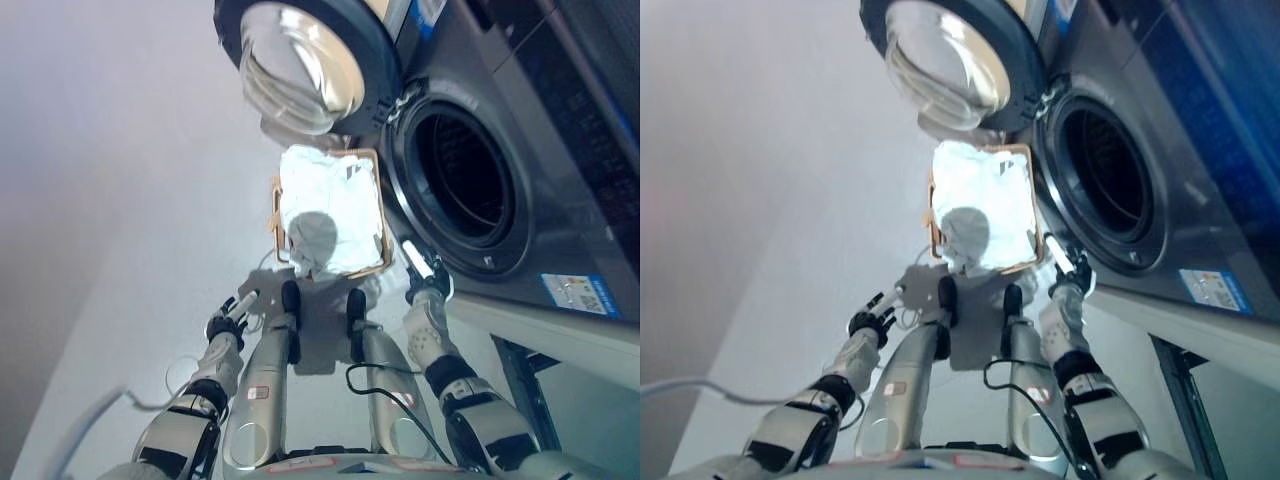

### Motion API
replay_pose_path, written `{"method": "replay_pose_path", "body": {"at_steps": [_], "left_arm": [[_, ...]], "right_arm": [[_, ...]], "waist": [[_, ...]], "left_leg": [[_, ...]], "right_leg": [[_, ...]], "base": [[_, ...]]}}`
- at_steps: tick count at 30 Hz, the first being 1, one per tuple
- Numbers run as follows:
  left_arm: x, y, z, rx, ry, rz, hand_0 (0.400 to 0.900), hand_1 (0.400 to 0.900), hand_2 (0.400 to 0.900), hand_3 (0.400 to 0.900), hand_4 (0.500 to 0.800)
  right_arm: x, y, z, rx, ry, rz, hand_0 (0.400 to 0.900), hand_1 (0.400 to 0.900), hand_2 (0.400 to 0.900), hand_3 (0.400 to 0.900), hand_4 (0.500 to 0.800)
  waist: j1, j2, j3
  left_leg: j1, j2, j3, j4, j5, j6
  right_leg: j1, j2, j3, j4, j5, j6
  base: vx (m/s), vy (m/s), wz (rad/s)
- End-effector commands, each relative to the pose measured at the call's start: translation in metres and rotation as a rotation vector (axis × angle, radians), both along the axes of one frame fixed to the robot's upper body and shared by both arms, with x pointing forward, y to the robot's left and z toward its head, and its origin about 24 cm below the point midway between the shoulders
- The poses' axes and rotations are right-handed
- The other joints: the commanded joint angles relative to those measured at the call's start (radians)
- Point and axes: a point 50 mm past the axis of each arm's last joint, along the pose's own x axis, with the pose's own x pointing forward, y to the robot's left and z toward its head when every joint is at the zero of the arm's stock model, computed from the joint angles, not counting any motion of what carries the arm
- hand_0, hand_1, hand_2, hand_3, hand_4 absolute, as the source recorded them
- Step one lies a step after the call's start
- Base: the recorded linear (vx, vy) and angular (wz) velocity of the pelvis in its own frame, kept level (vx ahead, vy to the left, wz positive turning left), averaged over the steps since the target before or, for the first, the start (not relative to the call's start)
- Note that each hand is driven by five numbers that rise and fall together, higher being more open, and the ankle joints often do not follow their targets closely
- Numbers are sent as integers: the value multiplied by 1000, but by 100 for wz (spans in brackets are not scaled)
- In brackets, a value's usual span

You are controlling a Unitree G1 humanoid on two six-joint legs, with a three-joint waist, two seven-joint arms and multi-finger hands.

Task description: Put the clothes in the basket into the washing machine.

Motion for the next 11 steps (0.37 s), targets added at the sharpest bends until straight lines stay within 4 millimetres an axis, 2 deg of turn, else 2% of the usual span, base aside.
{"method": "replay_pose_path", "body": {"at_steps": [1, 5, 9, 11], "left_arm": [[-35, 27, -16, 142, 122, -93, 900, 900, 900, 900, 800], [-58, 41, -25, 180, 202, -104, 900, 900, 900, 900, 800], [-84, 46, -35, 198, 303, -155, 900, 900, 900, 900, 800], [-95, 44, -40, 182, 341, -171, 900, 900, 900, 900, 800]], "right_arm": [[-29, -33, -18, -278, 180, 129, 900, 900, 900, 900, 800], [-78, -45, -53, -365, 459, 247, 900, 900, 900, 900, 800], [-118, -53, -73, -336, 643, 267, 900, 900, 900, 900, 800], [-132, -54, -79, -325, 699, 275, 900, 900, 900, 900, 800]], "waist": [[15, 12, -124], [21, -1, -182], [24, -4, -232], [25, -4, -252]], "left_leg": [[139, -19, -39, -86, -88, -55], [256, -20, -50, -179, -69, -60], [352, -11, -39, -270, -52, -61], [392, -7, -29, -307, -46, -64]], "right_leg": [[65, 5, 5, -49, 11, 46], [187, 17, -11, -144, 19, 47], [279, 24, -8, -247, 40, 46], [322, 27, -4, -295, 54, 49]], "base": [[124, -8, 7], [79, -33, 8], [80, -37, -5], [71, -33, -8]]}}
